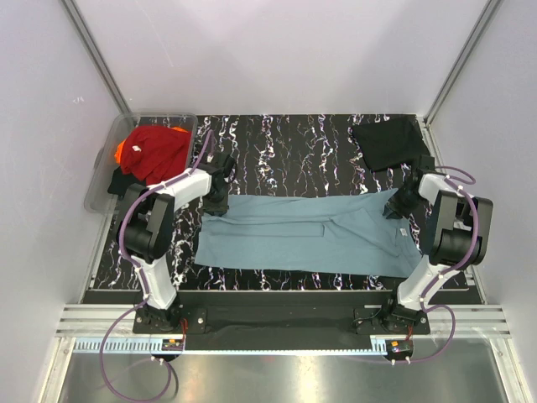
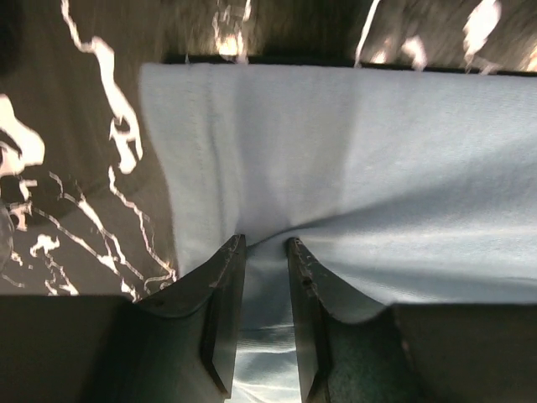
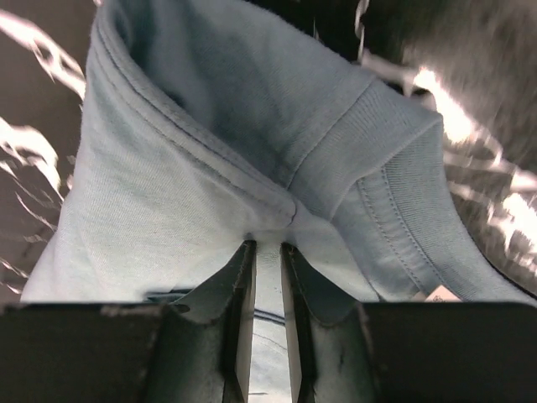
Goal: Fold and stack the t-shirts
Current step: Fold the tshirt
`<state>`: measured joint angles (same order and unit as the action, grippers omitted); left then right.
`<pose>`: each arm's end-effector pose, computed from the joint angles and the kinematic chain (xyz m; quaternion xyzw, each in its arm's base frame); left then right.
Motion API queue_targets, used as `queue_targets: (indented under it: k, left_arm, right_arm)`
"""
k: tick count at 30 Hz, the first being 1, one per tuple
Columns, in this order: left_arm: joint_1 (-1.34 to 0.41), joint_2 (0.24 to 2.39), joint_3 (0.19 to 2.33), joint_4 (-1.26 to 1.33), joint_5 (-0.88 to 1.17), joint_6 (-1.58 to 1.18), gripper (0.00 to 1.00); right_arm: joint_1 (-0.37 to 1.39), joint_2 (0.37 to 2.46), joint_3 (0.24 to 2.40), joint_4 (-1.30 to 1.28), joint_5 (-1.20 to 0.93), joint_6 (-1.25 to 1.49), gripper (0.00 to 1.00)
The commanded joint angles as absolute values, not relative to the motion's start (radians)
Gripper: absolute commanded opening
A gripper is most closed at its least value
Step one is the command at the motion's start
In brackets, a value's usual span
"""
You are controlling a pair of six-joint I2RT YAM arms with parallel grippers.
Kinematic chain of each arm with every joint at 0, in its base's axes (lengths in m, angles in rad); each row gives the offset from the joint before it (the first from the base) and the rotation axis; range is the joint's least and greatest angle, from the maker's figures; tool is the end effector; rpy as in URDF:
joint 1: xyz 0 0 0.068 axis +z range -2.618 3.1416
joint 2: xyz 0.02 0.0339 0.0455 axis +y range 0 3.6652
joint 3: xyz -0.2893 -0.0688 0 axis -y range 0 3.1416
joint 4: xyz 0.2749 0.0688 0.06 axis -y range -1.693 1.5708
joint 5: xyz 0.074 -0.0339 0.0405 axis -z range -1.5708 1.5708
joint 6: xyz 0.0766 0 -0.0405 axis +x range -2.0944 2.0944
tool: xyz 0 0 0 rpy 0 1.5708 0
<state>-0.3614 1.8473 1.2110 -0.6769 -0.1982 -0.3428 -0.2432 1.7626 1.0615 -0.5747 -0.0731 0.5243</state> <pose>0.3736 -0.1251 0.1325 -0.0035 0.9869 0.0480 0.1538 0.3582 -0.0831 0.1221 0.3651 0.9186 0.0564 0.1404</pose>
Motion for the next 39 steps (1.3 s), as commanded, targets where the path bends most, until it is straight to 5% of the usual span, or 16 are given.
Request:
queue_targets:
  k: [1, 10, 14, 20, 27, 39]
  left_arm:
    - [-0.353, 1.867, 1.276, -0.637, -0.247, -0.35, 0.32]
    - [-0.353, 1.905, 1.432, -0.708, -0.276, -0.307, 0.36]
    - [-0.371, 1.83, 1.482, -0.75, -0.287, -0.252, 0.41]
    - [-0.383, 1.721, 1.352, -0.738, -0.129, -0.249, 0.45]
    - [-0.383, 1.776, 1.269, -0.727, 0.063, -0.219, 0.43]
    - [-0.396, 1.942, 1.342, -0.773, -0.123, -0.221, 0.41]
  right_arm:
    - [-0.288, 1.848, 1.124, -0.508, 0.037, 0.476, 0.25]
    - [-0.304, 1.896, 1.224, -0.543, 0.026, 0.469, 0.26]
    - [-0.301, 1.798, 1.229, -0.571, -0.16, 0.414, 0.32]
    - [-0.295, 1.715, 1.216, -0.6, -0.334, 0.322, 0.4]
    - [-0.244, 1.871, 1.328, -0.73, -0.445, 0.109, 0.43]
    - [-0.189, 1.916, 1.342, -0.66, -0.374, -0.061, 0.45]
